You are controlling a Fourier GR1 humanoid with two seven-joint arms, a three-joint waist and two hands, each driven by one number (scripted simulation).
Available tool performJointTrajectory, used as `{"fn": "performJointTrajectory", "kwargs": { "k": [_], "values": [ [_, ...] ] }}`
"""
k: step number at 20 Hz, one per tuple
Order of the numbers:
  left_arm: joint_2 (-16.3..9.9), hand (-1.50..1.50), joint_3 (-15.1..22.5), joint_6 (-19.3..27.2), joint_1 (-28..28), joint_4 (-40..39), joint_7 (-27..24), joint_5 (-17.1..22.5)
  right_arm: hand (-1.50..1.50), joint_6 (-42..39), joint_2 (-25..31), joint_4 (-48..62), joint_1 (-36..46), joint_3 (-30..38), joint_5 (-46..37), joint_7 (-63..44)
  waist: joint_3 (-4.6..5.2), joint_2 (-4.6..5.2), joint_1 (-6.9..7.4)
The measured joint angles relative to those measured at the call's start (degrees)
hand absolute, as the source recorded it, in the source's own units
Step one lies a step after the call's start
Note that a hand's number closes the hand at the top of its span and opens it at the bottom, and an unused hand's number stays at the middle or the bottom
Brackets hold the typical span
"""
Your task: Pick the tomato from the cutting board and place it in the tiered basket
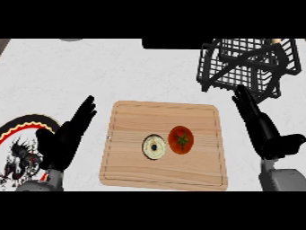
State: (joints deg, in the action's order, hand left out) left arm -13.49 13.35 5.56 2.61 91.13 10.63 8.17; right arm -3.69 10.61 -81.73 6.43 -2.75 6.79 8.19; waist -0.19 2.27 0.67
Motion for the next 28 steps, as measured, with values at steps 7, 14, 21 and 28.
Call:
{"fn": "performJointTrajectory", "kwargs": {
  "k": [7, 14, 21, 28],
  "values": [
    [-6.00, 0.00, -6.66, 3.74, 2.71, -3.49, -3.63, -6.06, 1.50, 1.65, -6.17, -4.68, 0.05, 1.89, 6.32, 5.08, -0.56, -2.48, -2.16],
    [-8.51, 0.00, -9.63, 5.24, 3.59, -6.10, -6.36, -8.88, -1.50, 21.93, -8.59, -7.93, -11.65, 1.81, -3.69, 1.93, 0.16, -2.38, -2.15],
    [-8.54, 0.00, -10.33, 5.33, 4.15, -6.49, -6.30, -10.34, -1.50, 19.51, 0.62, -23.70, -20.09, -3.21, -11.75, -10.19, 0.33, -2.47, -1.38],
    [-7.56, 0.00, -9.55, 5.54, 5.17, -7.05, -6.47, -11.47, -1.50, 10.19, 12.10, -34.74, -16.43, -9.17, -20.20, -31.92, 0.43, -2.34, -0.59]
  ]
}}
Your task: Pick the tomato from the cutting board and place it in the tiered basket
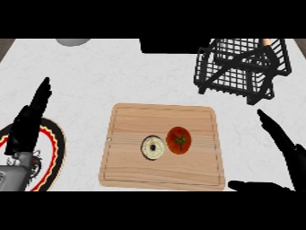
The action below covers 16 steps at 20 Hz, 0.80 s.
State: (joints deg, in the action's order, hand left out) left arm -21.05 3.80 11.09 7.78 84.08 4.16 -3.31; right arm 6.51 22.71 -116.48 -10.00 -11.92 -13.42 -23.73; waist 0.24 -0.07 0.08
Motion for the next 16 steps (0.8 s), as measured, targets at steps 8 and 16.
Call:
{"fn": "performJointTrajectory", "kwargs": {
  "k": [8, 16],
  "values": [
    [-0.28, 0.00, -1.84, -1.75, 1.34, -1.41, -0.34, 0.01, -1.50, -6.02, -2.98, -1.12, 16.28, -5.53, -5.62, -26.96, -0.11, 0.10, 0.44],
    [1.58, 0.00, -1.57, -1.77, -0.63, 0.59, -0.17, -1.78, -1.50, -9.47, -8.99, 4.56, 23.51, -9.48, -7.97, -36.16, -0.19, 0.04, 0.30]
  ]
}}
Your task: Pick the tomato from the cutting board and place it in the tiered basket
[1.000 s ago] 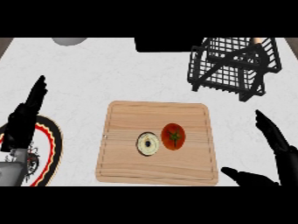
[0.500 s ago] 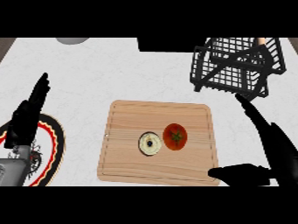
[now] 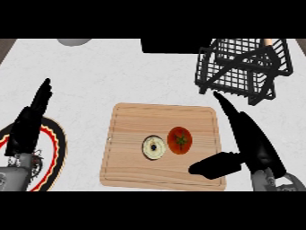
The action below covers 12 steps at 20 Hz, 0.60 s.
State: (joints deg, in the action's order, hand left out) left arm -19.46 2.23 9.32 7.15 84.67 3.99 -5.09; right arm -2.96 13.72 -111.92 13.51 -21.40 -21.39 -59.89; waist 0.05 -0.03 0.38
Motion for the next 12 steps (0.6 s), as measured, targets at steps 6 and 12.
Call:
{"fn": "performJointTrajectory", "kwargs": {
  "k": [6, 12],
  "values": [
    [0.51, 0.00, -1.71, -0.81, 0.62, -1.63, -0.92, -0.41, -1.50, -1.60, -2.52, 3.84, 1.30, -1.46, -2.28, -0.91, -0.02, 0.02, -0.22],
    [0.81, 0.00, -2.99, -2.15, 1.10, -0.85, 0.32, -1.23, -1.50, -2.38, -3.97, 5.32, -2.09, -3.30, -6.45, 1.04, -0.04, 0.00, -0.34]
  ]
}}
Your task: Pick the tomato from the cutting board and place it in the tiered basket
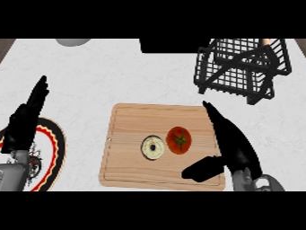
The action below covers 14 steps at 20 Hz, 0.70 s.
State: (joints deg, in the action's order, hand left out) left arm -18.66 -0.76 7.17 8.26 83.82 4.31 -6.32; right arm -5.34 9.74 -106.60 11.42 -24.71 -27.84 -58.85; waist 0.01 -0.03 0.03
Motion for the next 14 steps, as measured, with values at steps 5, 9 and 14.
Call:
{"fn": "performJointTrajectory", "kwargs": {
  "k": [5, 9, 14],
  "values": [
    [0.88, 0.00, -0.28, -0.23, -0.36, 0.34, -0.30, -0.99, -1.50, -0.79, -1.11, -0.94, -0.74, -2.49, -5.19, -0.90, 0.01, -0.04, 0.01],
    [1.14, 0.00, -1.09, -0.95, 0.44, 0.39, 0.55, -1.28, -1.50, -0.93, -2.49, 0.79, -0.93, -3.48, -8.93, -0.24, 0.01, -0.02, -0.01],
    [2.37, 0.00, -1.49, -1.33, 0.78, -0.06, 0.67, -2.21, -1.50, -1.37, -4.48, 1.30, -2.26, -4.08, -12.36, 0.11, 0.00, 0.00, -0.04]
  ]
}}
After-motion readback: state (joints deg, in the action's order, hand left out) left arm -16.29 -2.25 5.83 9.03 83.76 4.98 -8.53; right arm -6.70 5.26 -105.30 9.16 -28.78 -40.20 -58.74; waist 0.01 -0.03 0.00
